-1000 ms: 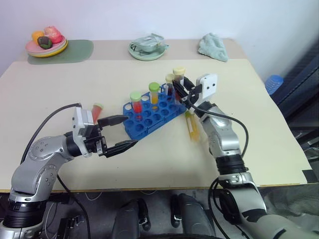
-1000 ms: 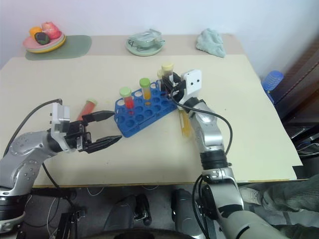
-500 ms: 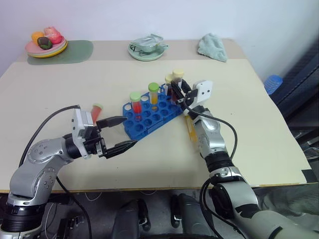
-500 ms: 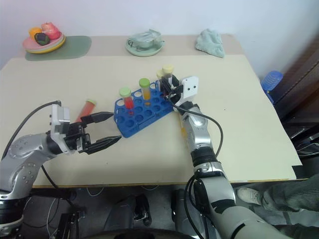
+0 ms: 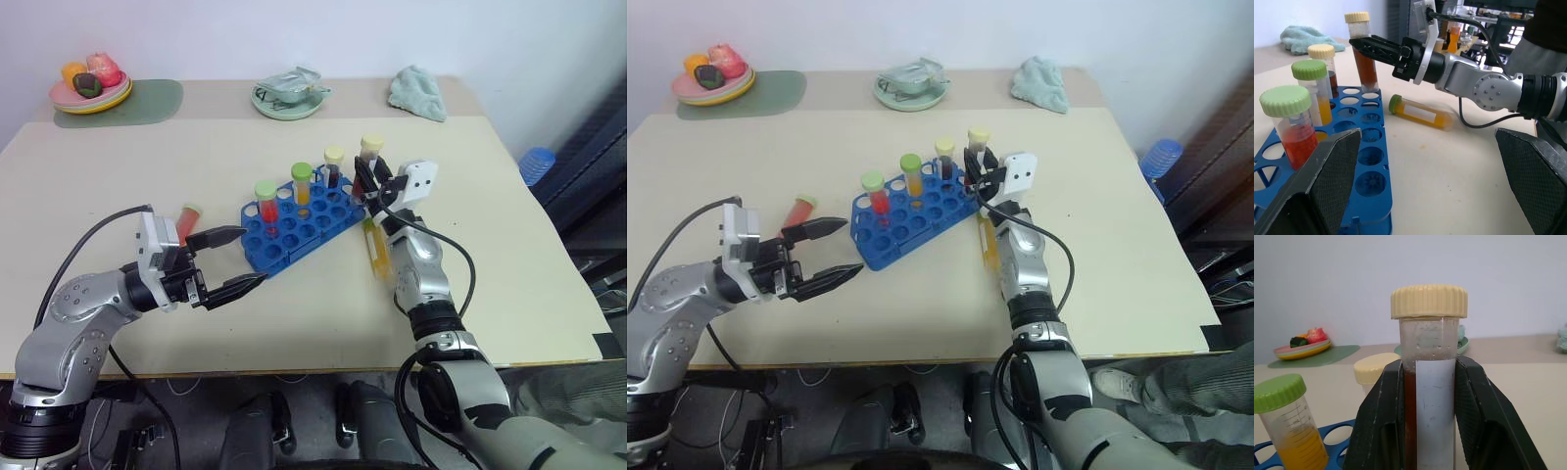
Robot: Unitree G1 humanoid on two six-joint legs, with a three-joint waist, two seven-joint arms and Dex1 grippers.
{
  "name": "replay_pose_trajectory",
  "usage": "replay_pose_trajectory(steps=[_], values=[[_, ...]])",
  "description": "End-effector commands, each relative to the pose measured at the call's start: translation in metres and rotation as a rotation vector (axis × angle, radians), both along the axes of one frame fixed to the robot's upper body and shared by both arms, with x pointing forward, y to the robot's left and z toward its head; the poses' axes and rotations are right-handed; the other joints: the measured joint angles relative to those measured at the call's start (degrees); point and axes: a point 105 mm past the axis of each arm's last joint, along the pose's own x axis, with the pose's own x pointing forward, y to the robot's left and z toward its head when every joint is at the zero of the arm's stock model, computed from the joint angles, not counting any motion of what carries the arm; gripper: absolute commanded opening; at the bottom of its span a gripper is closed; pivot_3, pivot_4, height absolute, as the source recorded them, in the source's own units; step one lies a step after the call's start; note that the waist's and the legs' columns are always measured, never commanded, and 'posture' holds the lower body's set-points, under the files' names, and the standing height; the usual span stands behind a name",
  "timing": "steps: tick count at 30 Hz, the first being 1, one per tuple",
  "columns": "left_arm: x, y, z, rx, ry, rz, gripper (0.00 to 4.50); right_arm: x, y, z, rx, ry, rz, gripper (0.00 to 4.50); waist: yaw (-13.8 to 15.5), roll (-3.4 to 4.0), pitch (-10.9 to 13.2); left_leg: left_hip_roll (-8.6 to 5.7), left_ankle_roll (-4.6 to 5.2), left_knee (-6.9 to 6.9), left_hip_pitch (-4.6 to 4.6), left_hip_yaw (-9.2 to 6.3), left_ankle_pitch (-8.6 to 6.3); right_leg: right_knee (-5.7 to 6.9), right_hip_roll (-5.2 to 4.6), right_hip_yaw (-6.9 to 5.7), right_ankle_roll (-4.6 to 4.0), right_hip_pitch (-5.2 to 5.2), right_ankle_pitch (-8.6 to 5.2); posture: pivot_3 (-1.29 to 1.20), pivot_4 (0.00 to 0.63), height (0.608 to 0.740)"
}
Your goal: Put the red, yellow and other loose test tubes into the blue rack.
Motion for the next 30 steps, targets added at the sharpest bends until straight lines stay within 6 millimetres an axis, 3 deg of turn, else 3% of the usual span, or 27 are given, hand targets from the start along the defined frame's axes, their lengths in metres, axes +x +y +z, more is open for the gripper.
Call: replay_pose_trajectory(steps=[1, 18, 30], values=[[-0.003, -0.004, 0.009, 0.002, -0.034, -0.03, 4.5, -0.005, 0.001, 0.002, 0.011, -0.018, 0.004, 0.79, 0.0, 0.0, 0.0, 0.0, 0.0, 0.0, 0.0, 0.0, 0.0, 0.0, 0.0, 0.0, 0.0, 0.0, 0.0, 0.0, 0.15, 0.74], [-0.003, -0.007, 0.012, 0.001, -0.042, -0.029, 4.5, -0.007, 0.011, -0.005, 0.01, 0.01, 0.035, 0.79, 0.0, 0.0, 0.0, 0.0, -0.01, 0.0, 0.02, -0.01, 0.0, 0.01, 0.0, 0.0, 0.0, 0.01, 0.0, 0.0, 0.15, 0.74], [-0.004, -0.005, 0.014, -0.001, -0.052, -0.012, 4.5, 0.002, -0.001, -0.018, -0.008, 0.034, -0.021, 0.79, 0.0, 0.0, 0.0, 0.0, -0.02, 0.0, 0.04, -0.01, 0.01, 0.01, 0.0, 0.01, 0.0, 0.04, 0.0, 0.0, 0.15, 0.74]])
